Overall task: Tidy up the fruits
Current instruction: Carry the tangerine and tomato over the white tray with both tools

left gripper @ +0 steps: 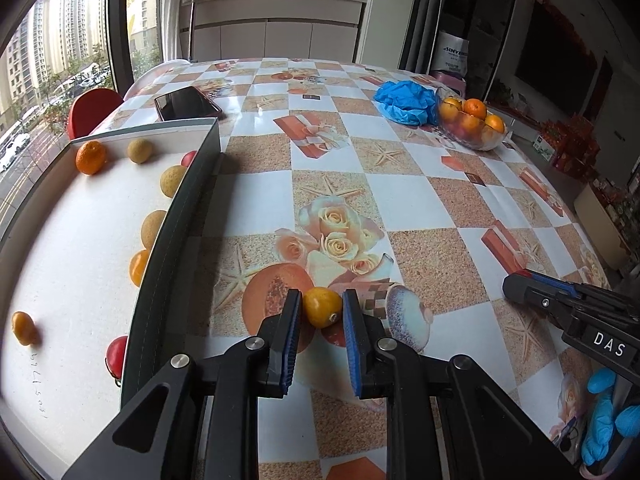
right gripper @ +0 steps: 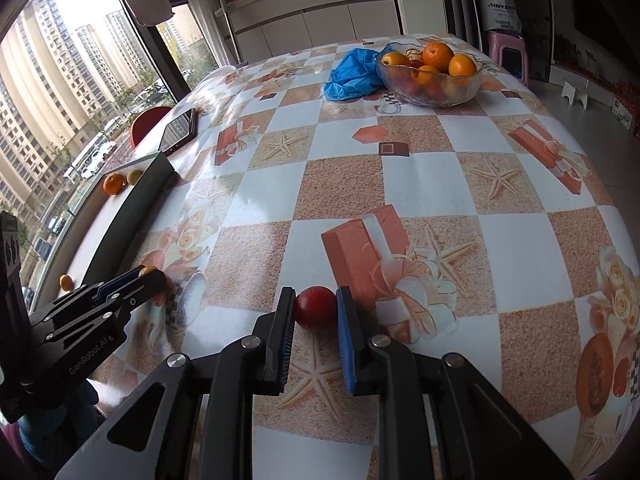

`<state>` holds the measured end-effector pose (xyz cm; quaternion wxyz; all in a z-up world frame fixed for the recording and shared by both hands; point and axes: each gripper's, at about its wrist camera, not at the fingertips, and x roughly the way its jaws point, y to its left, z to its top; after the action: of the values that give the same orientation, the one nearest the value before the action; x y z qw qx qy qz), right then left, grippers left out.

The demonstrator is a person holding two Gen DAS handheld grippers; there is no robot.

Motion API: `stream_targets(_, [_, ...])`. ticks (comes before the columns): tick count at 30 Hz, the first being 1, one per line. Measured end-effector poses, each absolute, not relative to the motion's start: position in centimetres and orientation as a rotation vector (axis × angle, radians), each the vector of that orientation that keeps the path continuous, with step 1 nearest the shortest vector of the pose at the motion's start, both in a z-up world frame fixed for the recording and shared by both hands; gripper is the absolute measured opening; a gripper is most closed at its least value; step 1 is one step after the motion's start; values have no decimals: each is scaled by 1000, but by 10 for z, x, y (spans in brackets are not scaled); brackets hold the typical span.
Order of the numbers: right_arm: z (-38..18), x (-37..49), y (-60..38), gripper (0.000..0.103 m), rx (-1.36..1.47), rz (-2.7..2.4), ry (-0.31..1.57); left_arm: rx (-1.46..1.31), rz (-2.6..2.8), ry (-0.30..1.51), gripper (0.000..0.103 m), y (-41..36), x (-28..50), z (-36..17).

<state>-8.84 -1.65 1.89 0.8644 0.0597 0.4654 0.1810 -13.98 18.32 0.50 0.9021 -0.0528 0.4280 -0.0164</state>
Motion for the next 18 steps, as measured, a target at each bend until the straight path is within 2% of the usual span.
stream_targets(9, [28, -93, -15, 22, 129, 392, 962, -136, -55, 886, 21, 187, -146, 10])
stream_targets(18, [44, -98, 6, 22, 114, 420, 947, -184, -63, 818, 21, 206, -165, 44])
